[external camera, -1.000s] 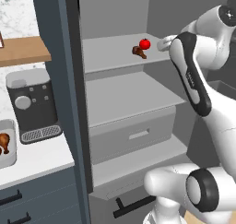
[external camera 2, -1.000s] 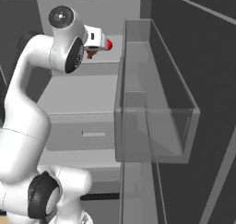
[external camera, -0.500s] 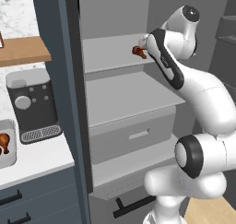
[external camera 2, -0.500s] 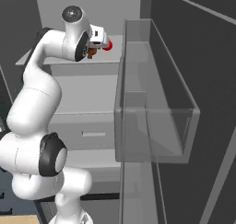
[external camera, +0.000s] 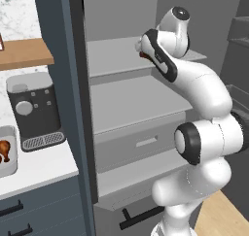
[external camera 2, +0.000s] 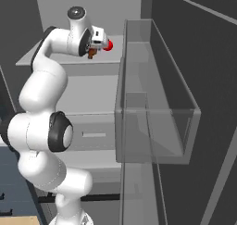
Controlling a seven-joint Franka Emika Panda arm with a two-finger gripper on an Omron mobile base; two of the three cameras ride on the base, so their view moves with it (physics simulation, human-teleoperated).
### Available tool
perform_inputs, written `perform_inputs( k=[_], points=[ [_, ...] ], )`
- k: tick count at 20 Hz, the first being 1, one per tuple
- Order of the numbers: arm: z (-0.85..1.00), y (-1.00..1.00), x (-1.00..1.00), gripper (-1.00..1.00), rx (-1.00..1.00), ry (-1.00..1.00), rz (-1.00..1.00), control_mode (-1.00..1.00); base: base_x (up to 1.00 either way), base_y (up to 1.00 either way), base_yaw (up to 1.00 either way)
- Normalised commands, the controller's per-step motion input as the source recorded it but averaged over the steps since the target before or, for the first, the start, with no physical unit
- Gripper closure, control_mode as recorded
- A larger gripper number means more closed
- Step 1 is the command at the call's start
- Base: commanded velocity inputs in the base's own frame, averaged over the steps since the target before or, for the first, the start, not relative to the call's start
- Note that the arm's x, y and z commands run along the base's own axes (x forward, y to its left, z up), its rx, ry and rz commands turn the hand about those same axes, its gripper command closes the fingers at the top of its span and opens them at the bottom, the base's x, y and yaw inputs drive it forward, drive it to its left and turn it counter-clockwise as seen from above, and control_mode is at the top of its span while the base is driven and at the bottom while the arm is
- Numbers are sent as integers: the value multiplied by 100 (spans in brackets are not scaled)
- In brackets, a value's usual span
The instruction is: Place one tomato and one chicken drumstick in each tupperware on the nearby counter, to pack two identical lunches.
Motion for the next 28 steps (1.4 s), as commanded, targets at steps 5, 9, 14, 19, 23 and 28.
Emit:
perform_inputs(
  k=[5,9,14,19,23,28],
  points=[
    [-58,6,5,-100,0,0,0,-100,0,0,0],
    [-51,13,42,-100,0,0,0,-100,0,0,0],
    [-32,10,64,100,0,0,0,-100,0,0,0],
    [-5,0,2,100,-1,0,0,-100,0,0,0],
    [-7,0,-12,100,-1,0,0,-100,0,0,0],
    [0,26,-100,100,0,-24,1,-100,0,0,0]
  ],
)
